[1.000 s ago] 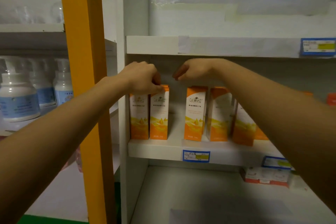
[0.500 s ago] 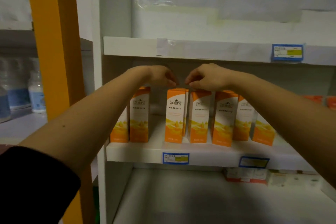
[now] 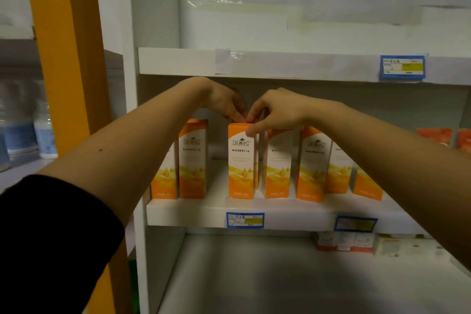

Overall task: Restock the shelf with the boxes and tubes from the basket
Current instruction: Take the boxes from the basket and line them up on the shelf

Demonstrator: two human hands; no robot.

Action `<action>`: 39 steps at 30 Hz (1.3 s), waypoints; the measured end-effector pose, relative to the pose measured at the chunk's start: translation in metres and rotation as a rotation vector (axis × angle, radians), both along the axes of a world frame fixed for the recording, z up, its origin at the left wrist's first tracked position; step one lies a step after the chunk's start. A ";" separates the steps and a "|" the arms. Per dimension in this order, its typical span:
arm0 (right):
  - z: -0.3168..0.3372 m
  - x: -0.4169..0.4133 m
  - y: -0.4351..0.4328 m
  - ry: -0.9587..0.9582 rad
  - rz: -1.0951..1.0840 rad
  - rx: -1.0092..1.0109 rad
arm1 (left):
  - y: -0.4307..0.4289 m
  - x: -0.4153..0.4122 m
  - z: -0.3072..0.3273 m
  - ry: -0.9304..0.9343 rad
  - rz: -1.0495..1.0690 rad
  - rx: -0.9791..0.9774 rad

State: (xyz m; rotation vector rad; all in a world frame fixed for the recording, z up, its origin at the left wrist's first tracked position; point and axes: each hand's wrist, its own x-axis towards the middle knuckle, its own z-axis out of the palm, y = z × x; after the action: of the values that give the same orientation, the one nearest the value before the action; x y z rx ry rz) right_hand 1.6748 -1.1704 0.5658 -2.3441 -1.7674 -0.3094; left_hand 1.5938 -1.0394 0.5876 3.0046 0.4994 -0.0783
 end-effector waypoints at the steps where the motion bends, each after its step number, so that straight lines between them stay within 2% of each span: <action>1: 0.000 0.000 0.002 -0.006 -0.006 0.001 | -0.001 -0.001 0.000 0.009 0.007 0.019; 12: 0.005 -0.004 0.009 0.032 -0.064 -0.051 | 0.007 -0.034 0.001 -0.025 0.178 0.148; 20: 0.006 -0.012 0.011 0.074 -0.062 -0.103 | 0.015 -0.043 -0.004 -0.004 0.174 0.042; 23: 0.004 -0.019 0.016 0.072 -0.050 -0.065 | 0.015 -0.048 -0.004 -0.027 0.197 0.001; 28: 0.002 -0.028 0.027 0.134 -0.004 0.003 | 0.008 -0.053 -0.004 -0.177 0.246 -0.030; 35: -0.006 -0.027 0.037 0.115 -0.027 0.051 | 0.008 -0.051 -0.007 -0.264 0.153 0.007; 39: 0.004 -0.021 0.013 0.069 -0.027 0.117 | 0.002 -0.040 -0.008 -0.287 0.110 0.038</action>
State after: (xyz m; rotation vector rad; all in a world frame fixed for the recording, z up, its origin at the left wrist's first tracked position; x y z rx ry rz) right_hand 1.6537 -1.1577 0.5695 -2.2701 -1.6420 -0.3229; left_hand 1.5540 -1.0370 0.5794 2.9452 0.6372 0.3678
